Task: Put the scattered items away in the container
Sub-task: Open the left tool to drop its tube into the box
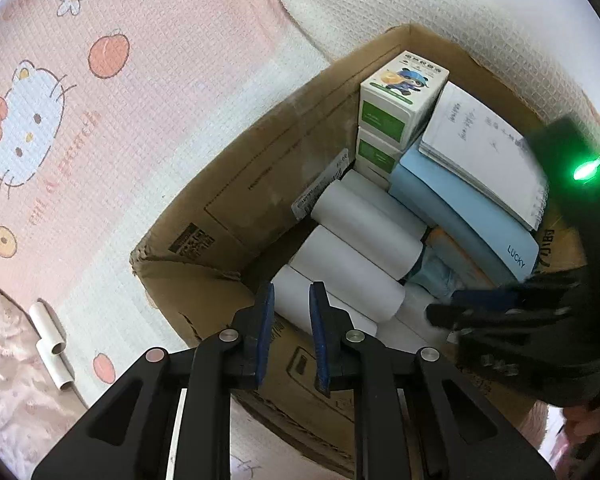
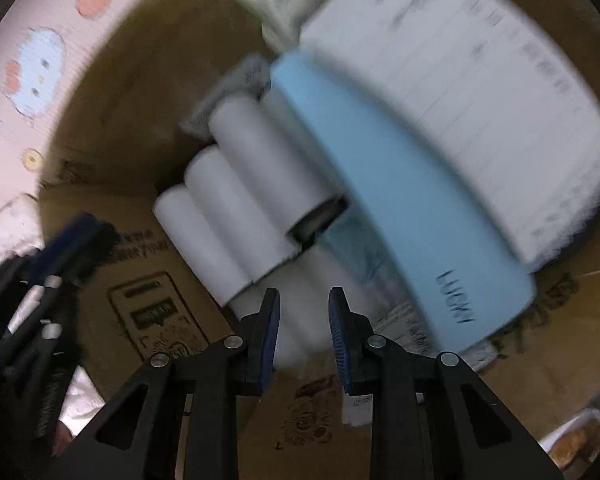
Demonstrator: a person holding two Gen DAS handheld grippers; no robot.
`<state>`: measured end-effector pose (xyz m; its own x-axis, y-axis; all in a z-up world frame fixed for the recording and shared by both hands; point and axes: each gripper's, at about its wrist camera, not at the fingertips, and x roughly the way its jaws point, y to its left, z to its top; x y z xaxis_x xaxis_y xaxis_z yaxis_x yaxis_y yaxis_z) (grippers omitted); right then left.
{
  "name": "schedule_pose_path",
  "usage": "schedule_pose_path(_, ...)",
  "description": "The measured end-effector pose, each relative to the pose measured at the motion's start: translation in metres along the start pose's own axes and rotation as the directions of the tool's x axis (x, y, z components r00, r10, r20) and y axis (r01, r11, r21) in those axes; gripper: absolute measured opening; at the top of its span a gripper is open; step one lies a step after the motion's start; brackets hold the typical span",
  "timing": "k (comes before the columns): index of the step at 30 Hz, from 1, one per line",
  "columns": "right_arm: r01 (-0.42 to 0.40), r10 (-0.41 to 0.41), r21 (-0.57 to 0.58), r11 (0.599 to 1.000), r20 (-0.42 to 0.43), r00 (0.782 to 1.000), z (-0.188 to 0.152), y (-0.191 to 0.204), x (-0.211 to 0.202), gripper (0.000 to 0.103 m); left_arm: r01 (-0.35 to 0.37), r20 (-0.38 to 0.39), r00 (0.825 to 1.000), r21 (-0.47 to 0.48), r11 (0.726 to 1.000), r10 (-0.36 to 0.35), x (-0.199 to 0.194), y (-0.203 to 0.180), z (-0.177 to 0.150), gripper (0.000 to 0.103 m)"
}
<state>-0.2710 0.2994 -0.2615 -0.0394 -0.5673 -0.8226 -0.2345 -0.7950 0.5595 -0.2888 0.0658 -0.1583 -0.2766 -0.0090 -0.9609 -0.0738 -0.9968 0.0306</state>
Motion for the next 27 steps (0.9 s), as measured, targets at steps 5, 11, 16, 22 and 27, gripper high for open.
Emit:
schedule_pose_path(5,0.064,-0.065,-0.014,0.998,-0.080,0.995,0.005,0.009,0.029,0.022,0.015,0.021,1.000,-0.004,1.000,-0.015,0.004,0.016,0.000,0.019)
schedule_pose_path(11,0.082,-0.085,-0.040,0.996,-0.099,0.991,0.012,0.017,0.040,0.022,0.010,0.041,0.999,0.019,1.000,-0.010,0.004,0.022,0.003,0.019)
schedule_pose_path(16,0.099,-0.105,-0.085,0.991,-0.079,0.991,0.013,0.024,0.042,0.022,0.034,0.050,0.998,0.017,0.999,-0.035,0.006,0.024,0.005,0.019)
schedule_pose_path(22,0.080,-0.091,-0.119,0.990,-0.096,0.991,0.009,0.028,0.046,0.022,0.036,0.049,0.998,0.022,0.999,-0.037,0.007,0.026,0.007,0.019)
schedule_pose_path(27,0.106,-0.121,-0.132,0.986,-0.113,0.986,0.000,0.027,0.041,0.022,0.027,0.043,0.999,0.026,0.999,-0.028,0.006,0.025,0.007,0.019)
